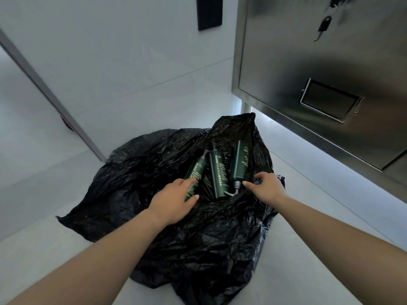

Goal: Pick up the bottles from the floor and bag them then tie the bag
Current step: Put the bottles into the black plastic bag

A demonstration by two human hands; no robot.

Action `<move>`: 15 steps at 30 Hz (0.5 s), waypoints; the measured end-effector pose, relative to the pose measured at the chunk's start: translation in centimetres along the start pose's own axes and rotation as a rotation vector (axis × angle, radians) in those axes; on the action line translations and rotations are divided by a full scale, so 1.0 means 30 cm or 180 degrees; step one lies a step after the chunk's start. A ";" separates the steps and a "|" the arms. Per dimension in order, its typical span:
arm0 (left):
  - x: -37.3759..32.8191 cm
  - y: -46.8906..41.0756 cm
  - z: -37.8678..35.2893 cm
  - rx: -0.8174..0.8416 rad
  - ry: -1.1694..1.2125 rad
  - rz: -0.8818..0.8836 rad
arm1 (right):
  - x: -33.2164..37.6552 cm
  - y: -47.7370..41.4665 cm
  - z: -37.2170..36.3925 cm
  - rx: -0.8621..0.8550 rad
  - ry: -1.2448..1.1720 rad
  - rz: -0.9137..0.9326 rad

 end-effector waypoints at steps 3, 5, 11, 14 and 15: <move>-0.001 0.000 -0.013 -0.0010 0.0101 0.0001 | -0.029 0.003 0.001 -0.0230 -0.0061 -0.0342; -0.009 -0.004 -0.016 -0.0036 0.0200 -0.0025 | -0.038 0.003 0.000 -0.0298 -0.0146 -0.0462; -0.025 -0.009 -0.016 -0.0080 0.0222 -0.0114 | -0.041 -0.008 -0.028 -0.0311 -0.0406 -0.0410; -0.025 -0.008 -0.015 -0.0103 0.0220 -0.0106 | -0.040 -0.014 -0.039 -0.0420 -0.0754 -0.0435; -0.025 -0.006 -0.014 -0.0110 0.0218 -0.0099 | -0.038 -0.016 -0.038 -0.0459 -0.0770 -0.0443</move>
Point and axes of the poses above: each hand's wrist, its own y-axis away from the middle knuckle, its own z-axis out of the back of the hand, x = y × z, the point moved 8 cm from there along -y, towards the middle knuckle, and after that the axes turned 3 degrees about y, right-handed, at the moved point
